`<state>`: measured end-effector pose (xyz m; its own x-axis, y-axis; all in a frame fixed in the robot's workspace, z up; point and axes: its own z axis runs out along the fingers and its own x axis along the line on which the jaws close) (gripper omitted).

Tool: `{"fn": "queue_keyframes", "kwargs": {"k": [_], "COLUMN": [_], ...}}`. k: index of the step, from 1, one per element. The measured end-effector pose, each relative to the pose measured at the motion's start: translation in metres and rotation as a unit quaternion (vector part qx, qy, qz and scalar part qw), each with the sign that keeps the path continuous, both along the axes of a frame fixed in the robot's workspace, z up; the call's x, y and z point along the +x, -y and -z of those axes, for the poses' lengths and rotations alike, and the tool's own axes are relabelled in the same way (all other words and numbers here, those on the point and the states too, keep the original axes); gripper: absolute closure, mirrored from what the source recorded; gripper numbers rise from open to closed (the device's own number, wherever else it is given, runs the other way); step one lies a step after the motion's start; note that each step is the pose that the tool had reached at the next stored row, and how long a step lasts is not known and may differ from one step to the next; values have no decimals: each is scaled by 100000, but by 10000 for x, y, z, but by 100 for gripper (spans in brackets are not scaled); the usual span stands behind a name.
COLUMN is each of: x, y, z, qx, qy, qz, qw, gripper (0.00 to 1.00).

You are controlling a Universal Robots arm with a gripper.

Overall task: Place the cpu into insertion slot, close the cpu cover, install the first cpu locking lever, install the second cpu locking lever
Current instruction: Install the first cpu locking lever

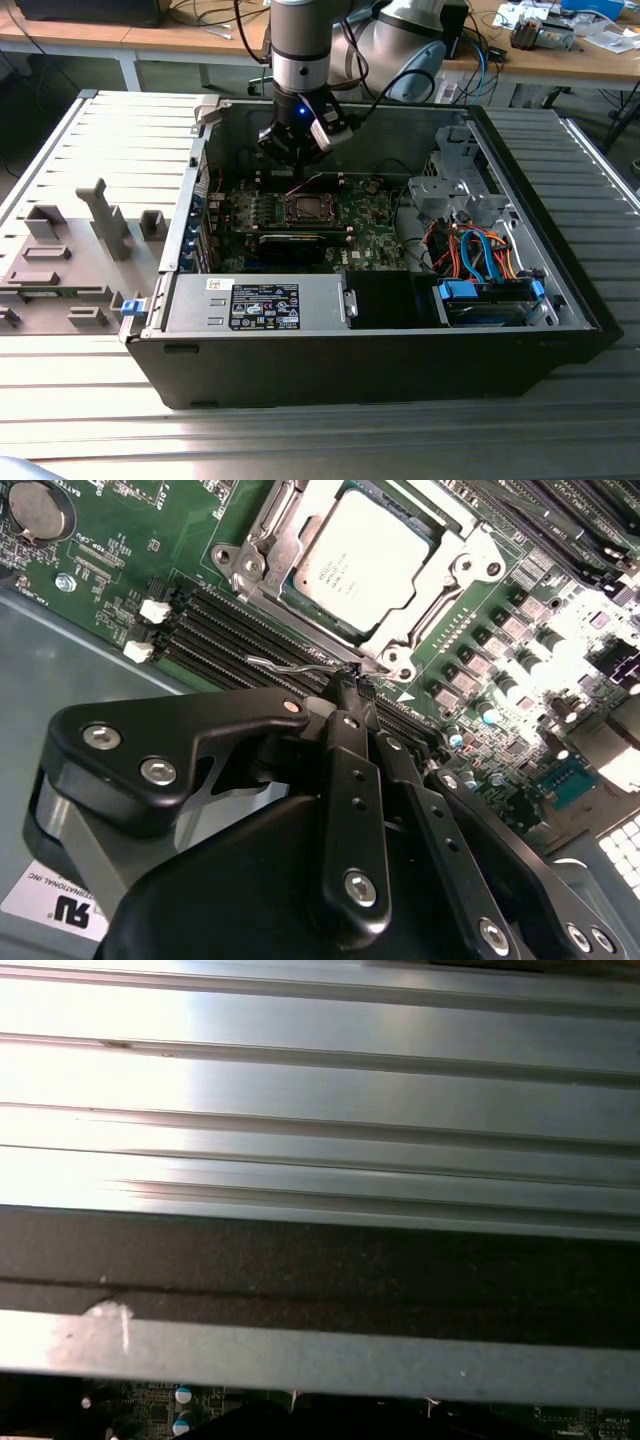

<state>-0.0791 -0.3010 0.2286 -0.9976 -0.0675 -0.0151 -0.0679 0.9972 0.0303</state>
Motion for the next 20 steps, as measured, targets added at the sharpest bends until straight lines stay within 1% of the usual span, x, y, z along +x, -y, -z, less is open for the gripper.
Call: {"fn": "queue_keyframes", "kwargs": {"k": [4,8,14,16,20], "x": [0,0,17,40,72], "y": [-6,-7,-9,-9,-9], "z": [16,42,103,145,188], "qx": [-2,6,-4,-13,-20], "qy": [3,3,-4,-1,-1], "qz": [-621,-685,-686,-684,-684], "qw": [99998,99998,99998,99998,99998], "gripper": [89,89,89,89,89]}}
